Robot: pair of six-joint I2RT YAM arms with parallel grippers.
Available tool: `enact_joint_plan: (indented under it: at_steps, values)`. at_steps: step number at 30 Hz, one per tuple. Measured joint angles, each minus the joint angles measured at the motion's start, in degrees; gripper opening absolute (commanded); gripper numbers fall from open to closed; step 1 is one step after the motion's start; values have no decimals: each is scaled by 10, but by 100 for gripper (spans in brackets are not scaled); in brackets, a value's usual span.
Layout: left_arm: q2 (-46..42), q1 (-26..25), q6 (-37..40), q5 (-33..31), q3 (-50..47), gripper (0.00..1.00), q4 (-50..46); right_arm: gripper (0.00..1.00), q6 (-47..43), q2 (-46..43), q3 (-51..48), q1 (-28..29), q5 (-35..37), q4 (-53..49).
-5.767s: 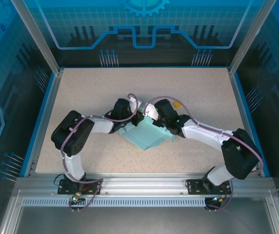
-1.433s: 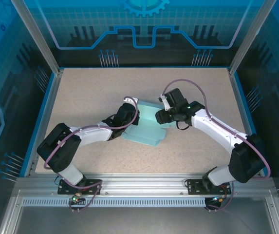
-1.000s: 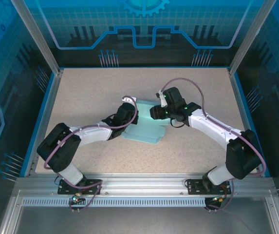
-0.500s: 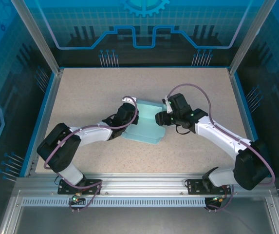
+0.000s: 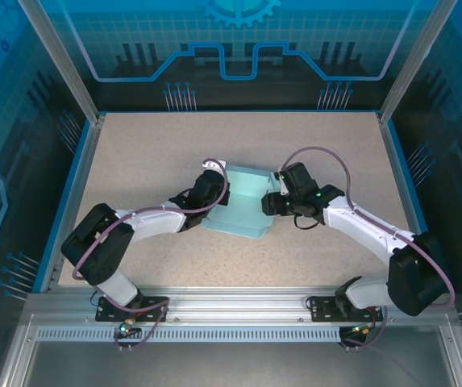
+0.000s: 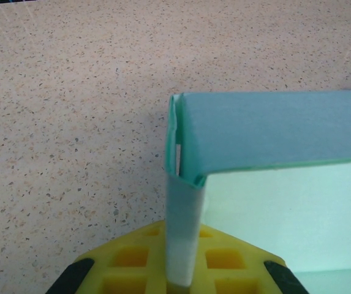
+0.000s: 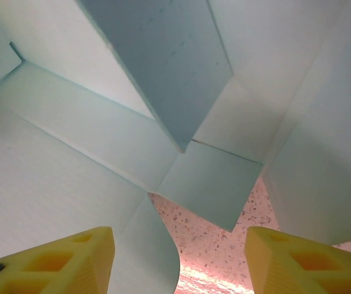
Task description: Fold the paper box
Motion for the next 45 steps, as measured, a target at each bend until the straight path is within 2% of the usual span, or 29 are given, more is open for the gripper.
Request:
enact_joint_plan:
  at_steps: [11, 18, 45]
  values:
    - [0, 0, 0, 0, 2, 6, 0, 67, 26, 28, -7, -18, -17, 17]
    - [0, 0, 0, 0, 2, 6, 0, 70, 42, 31, -24, -31, -43, 62]
    - [-1, 0, 2, 0, 2, 6, 5, 61, 60, 26, -30, -31, -98, 132]
